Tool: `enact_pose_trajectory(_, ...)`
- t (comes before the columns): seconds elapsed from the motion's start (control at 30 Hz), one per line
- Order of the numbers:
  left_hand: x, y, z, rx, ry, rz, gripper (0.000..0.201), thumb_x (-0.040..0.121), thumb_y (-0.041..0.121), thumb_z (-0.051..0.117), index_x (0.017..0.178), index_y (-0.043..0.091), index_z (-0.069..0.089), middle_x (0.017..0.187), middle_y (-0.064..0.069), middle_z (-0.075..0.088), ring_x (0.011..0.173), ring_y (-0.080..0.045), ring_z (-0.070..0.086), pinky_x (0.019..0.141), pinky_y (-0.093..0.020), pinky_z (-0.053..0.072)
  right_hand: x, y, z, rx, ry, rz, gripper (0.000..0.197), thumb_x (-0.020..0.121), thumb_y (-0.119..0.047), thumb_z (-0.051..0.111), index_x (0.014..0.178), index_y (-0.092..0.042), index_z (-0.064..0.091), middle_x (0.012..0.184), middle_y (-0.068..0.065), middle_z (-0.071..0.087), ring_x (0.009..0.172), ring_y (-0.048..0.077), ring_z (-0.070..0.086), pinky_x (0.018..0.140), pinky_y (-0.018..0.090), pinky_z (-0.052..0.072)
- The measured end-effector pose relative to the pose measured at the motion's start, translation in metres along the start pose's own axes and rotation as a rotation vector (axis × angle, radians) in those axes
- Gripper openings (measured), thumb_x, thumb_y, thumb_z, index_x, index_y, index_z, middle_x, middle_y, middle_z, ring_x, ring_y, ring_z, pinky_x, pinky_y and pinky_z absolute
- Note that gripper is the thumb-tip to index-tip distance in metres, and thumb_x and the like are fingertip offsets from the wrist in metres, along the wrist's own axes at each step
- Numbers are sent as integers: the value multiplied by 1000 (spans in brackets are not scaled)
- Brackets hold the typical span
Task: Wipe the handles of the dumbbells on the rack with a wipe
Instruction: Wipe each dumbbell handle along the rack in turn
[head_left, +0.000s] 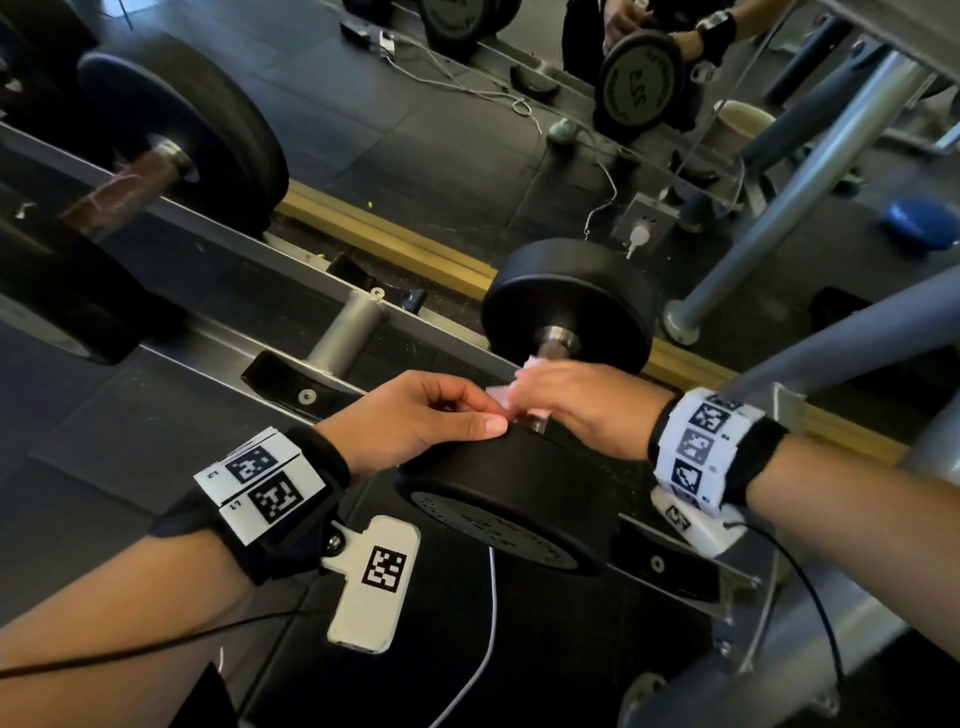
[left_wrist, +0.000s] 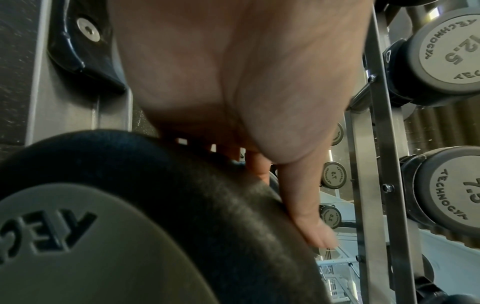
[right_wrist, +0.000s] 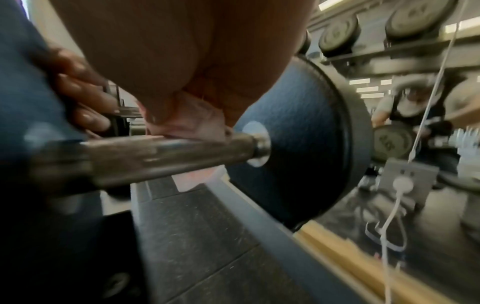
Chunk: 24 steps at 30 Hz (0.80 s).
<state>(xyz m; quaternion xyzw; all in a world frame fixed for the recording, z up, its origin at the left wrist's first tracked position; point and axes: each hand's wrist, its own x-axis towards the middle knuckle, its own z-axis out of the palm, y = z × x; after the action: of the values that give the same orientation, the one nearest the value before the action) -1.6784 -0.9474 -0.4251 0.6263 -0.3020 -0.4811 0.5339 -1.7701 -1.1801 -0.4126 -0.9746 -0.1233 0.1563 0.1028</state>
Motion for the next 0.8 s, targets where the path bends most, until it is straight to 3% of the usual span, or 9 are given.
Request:
enact_pose_trajectory(0.07,0,1,0,6,10,1,45,71,42,69,107,14,72,106,-9,73,98,-22,70,82,-24,58,-6,-3,8,34,-33,-62,37,100,-16,51,134,-30,57,141,-14,52,138,5,38,116,41,33)
enact_pose_trajectory(0.17,-1,1,1,29,10,-3,49,69,45,67,107,15,71,107,-8,72,100,-23,69,88,-29,56,-6,5,-7,48,-80,7,44,102,-18,50,138,-43,50,147,-20,45,141,1,33,121,38,26)
enact_pose_trajectory(0.3,-2,2,1,35,5,-10,46,70,44,66,107,18,71,106,-4,73,99,-19,70,87,-29,55,6,19,-33,-67,-106,165,71,88,5,55,143,-39,45,153,-14,40,141,8,37,119,39,29)
enact_pose_trajectory(0.4,-3,2,1,35,6,-18,45,71,43,67,108,17,71,106,-7,72,98,-21,70,86,-29,56,3,5,-25,-58,-75,167,55,95,-6,48,139,-40,49,146,-12,49,134,11,47,115,39,35)
enact_pose_trajectory(0.5,-3,2,2,19,22,3,46,70,42,68,111,21,68,99,-2,71,92,-15,69,80,-22,55,-12,-17,0,75,-59,30,41,100,-17,43,136,-31,55,141,-5,55,131,15,51,111,37,39)
enact_pose_trajectory(0.57,-3,2,3,25,69,21,50,64,43,70,111,26,66,94,4,68,88,-9,67,80,-23,55,-15,-16,3,99,-98,-19,42,102,-16,46,139,-35,51,146,-10,49,136,5,43,115,34,35)
enact_pose_trajectory(0.63,-2,2,3,54,123,18,53,59,46,72,108,26,65,96,2,65,89,-12,63,88,-30,53,-8,-3,-6,46,-111,18,50,100,-10,49,137,-43,50,151,-11,45,141,3,36,118,39,32)
enact_pose_trajectory(0.7,-4,2,4,75,152,9,55,55,50,73,104,26,66,98,-6,65,89,-16,62,91,-37,51,0,7,-19,-17,-119,118,58,97,-5,51,137,-47,47,153,-8,42,143,10,34,119,46,29)
enact_pose_trajectory(0.8,-7,-1,4,166,179,34,60,54,60,71,104,28,67,100,-10,68,91,-21,67,91,-39,53,-1,9,-19,-5,-123,208,46,100,-26,39,138,-51,43,156,-5,38,141,18,40,116,46,33)
